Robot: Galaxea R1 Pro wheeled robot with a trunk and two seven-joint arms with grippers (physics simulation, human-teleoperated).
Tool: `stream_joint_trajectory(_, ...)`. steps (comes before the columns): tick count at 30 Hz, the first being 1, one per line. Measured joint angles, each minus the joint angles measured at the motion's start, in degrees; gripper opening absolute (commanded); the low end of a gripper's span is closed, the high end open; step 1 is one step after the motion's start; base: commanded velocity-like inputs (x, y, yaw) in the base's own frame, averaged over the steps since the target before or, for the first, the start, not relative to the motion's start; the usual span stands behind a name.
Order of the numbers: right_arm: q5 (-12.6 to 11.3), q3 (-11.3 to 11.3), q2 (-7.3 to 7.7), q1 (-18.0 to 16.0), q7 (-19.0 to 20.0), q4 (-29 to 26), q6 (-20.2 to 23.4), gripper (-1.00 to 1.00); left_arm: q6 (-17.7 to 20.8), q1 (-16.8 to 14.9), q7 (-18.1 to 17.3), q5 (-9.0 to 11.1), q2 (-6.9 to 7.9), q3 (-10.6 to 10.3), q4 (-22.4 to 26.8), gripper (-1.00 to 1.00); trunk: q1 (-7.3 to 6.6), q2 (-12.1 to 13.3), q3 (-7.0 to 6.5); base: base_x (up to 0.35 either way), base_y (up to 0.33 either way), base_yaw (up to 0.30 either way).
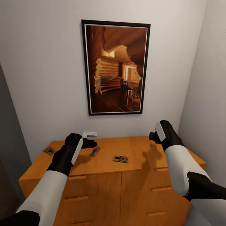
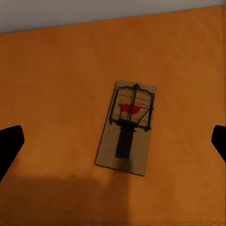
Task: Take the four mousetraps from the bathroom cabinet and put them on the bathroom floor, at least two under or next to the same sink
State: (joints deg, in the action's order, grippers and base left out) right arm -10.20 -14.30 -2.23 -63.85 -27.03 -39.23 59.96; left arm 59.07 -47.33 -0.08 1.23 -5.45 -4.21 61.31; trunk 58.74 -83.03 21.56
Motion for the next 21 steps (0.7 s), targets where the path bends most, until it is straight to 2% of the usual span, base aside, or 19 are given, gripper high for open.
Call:
stream_joint_trajectory(13, 0.0, 0.0, 0.00, 0.0, 0.0, 0.0, 0.0, -1.00, 0.0, 0.0, -0.2, 0.0, 0.15, -0.1, 0.0, 1.00, -0.02, 0.0, 0.00, -0.021, 0.000, 0.000)
stream_joint_trajectory(21, 0.0, 0.0, 0.00, 0.0, 0.0, 0.1, 0.0, -1.00, -0.2, 0.0, -1.8, -0.3, 0.19, -0.4, -0.3, 1.00, -0.02, 0.0, 0.00, 0.000, 0.000, 0.000)
